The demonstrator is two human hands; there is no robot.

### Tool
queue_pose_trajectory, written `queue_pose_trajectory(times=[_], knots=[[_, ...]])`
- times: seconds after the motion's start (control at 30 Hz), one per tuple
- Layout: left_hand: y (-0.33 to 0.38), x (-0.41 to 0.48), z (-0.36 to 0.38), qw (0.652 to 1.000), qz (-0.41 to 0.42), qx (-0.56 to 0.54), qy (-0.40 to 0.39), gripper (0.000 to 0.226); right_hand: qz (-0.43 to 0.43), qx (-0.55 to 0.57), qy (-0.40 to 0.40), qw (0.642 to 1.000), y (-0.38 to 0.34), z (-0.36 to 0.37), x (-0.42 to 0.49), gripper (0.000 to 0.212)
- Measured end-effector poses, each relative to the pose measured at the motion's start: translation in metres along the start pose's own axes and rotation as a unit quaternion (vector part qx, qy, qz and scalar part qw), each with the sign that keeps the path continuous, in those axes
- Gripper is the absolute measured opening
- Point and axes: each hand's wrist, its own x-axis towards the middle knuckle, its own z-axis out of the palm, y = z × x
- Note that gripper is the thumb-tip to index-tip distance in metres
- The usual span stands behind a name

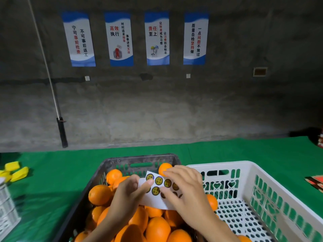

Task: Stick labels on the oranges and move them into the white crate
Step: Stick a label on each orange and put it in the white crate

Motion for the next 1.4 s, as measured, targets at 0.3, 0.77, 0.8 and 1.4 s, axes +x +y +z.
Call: queue_pose_trajectory(times=[0.3, 0.77, 0.8, 1.4], knots=[[0.001, -0.002, -0.004, 0.998, 0.032, -0.034, -0.046, 0.027, -0.022, -0.001, 0.016, 1.0, -0.01, 0.005, -0.004, 0.044], [0.01, -0.002, -0.005, 0.991, 0.041, -0.07, -0.102, 0.043, 0.102, 0.209, -0.034, 0.972, -0.011, 0.0, -0.001, 0.008], [0.012, -0.002, -0.006, 0.991, 0.039, -0.069, -0.107, 0.04, 0.11, 0.216, -0.038, 0.969, -0.011, 0.0, -0.002, 0.008], [0.017, -0.003, -0.005, 0.992, 0.028, -0.076, -0.093, 0.016, 0.11, 0.246, 0.022, 0.963, -0.018, -0.002, -0.001, 0.012]])
